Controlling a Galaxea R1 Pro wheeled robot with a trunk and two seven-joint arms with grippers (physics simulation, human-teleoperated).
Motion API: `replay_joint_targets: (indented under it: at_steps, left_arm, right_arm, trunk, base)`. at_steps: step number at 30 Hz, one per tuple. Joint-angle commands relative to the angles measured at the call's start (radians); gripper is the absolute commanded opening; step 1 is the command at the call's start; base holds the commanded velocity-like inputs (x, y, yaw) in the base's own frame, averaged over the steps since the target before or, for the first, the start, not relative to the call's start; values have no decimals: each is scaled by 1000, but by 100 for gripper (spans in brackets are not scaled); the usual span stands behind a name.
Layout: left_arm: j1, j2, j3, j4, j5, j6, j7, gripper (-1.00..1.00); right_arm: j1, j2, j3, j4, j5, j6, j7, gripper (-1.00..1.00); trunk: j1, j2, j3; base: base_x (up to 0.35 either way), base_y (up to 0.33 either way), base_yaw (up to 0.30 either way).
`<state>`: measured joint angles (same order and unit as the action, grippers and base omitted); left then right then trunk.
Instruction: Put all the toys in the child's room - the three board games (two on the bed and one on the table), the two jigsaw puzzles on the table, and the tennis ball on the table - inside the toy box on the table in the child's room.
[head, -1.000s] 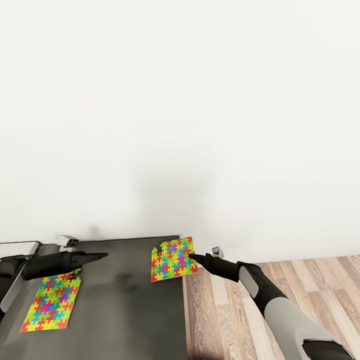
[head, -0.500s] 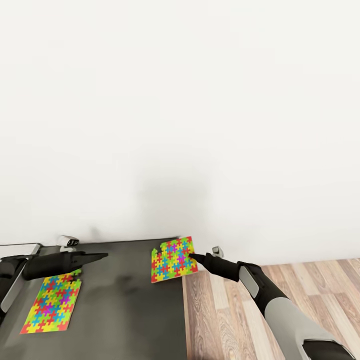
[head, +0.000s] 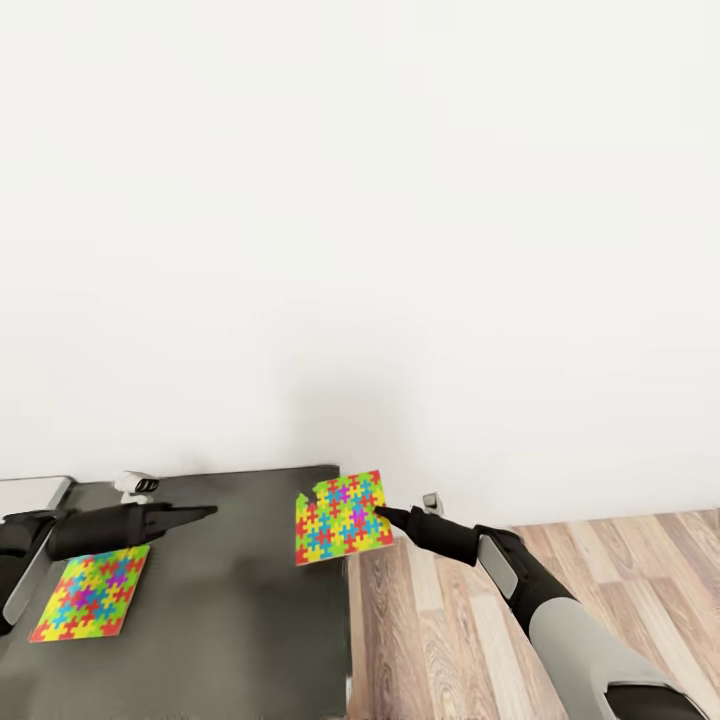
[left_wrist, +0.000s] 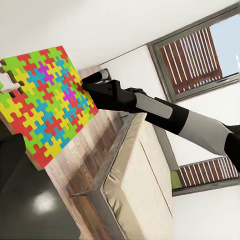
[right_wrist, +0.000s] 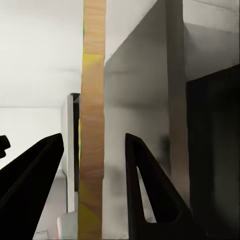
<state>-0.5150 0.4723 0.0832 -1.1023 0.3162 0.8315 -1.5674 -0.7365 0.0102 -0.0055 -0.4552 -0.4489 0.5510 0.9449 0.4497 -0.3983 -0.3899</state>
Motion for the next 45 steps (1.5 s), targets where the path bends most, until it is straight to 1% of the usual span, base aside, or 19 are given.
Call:
replay_joint_targets:
  at_steps: [1,6,10,13,14,16,17,20,21,23,24,25,27,28,29,31,35,38,45]
  left_arm:
    - [0,0,0,-1,0,11,-3,100]
    - [0,0,0,-1,0,11,-3,100]
    - [0,2,1,-1,2,11,-3,100]
    - [0,3,1,0,2,11,-3,100]
    - [0,4,2,0,2,11,-3,100]
    - [1,5,2,1,3,11,-3,100]
    - [1,6,3,3,3,11,-3,100]
    - [1,7,3,7,3,11,-3,100]
    - [2,6,3,8,2,11,-3,100]
    - [5,6,3,10,2,11,-3,100]
    - [12,7,3,11,2,10,-3,100]
    - [16,7,4,11,2,10,-3,100]
    - [35,9,6,11,3,10,-3,100]
    - [38,12,7,10,4,10,-3,100]
    - [44,21,14,9,8,10,-3,100]
    - [49,30,24,9,14,10,-3,100]
    - [57,41,35,10,18,10,-3,100]
    - [63,44,38,10,20,10,-3,100]
    - [65,46,39,10,21,11,-3,100]
  right_arm:
    - [0,0,-1,0,-5,7,1,-100]
    - [2,1,-1,0,-5,11,6,-100]
    - [6,0,0,0,-5,13,60,-100]
    - [7,-2,0,-5,-4,8,145,-100]
    - [8,-2,0,-19,-3,6,192,-100]
    - [11,-5,0,-41,-3,4,238,-100]
    - [28,-8,0,-74,-3,3,278,-100]
    - [76,-13,0,-137,-2,2,316,-100]
    - [115,-15,-1,-189,-2,3,330,-100]
    - [153,-19,-1,-246,-2,3,340,-100]
    - [190,-23,-1,-309,-3,4,345,-100]
    - [209,-24,-2,-341,-3,5,348,-100]
    - [281,-29,-7,-464,-4,7,351,-100]
    - [297,-29,-8,-491,-4,7,351,-100]
    - [325,-30,-10,-540,-5,8,351,-100]
    - [351,-31,-11,-602,-5,10,351,-100]
    - [373,-31,-12,-664,-5,7,350,-100]
    - [378,-33,-15,-679,-6,5,352,-100]
    - [380,-55,-22,-686,-8,5,354,-100]
  trunk:
    - [0,-2,0]
    - [0,-2,8]
    - [0,-2,15]
    - [0,-2,20]
    - [0,-2,21]
    - [0,-2,25]
    - [0,-2,26]
    - [0,-2,31]
    - [0,-2,33]
    - [0,-2,36]
    - [0,-2,38]
    - [0,-2,39]
    - [0,-2,42]
    - [0,-2,44]
    - [0,-2,46]
    - [0,-2,49]
    - [0,-2,55]
    - [0,-2,60]
    - [0,-2,69]
  base:
    - [-154,-214,-89]
    - [-68,-113,-99]
    - [-12,-20,-105]
    - [-3,-5,-106]
    - [-1,-2,-106]
    - [-1,-2,-106]
    - [-1,-1,-106]
    - [0,-1,-105]
    - [0,0,-105]
    - [0,0,-105]
    - [0,0,-104]
    - [0,0,-103]
    - [0,0,-100]
    - [0,0,-95]
    - [0,0,-91]
    - [0,0,-89]
    - [0,0,-75]
    - [0,0,-34]
    - [0,0,-6]
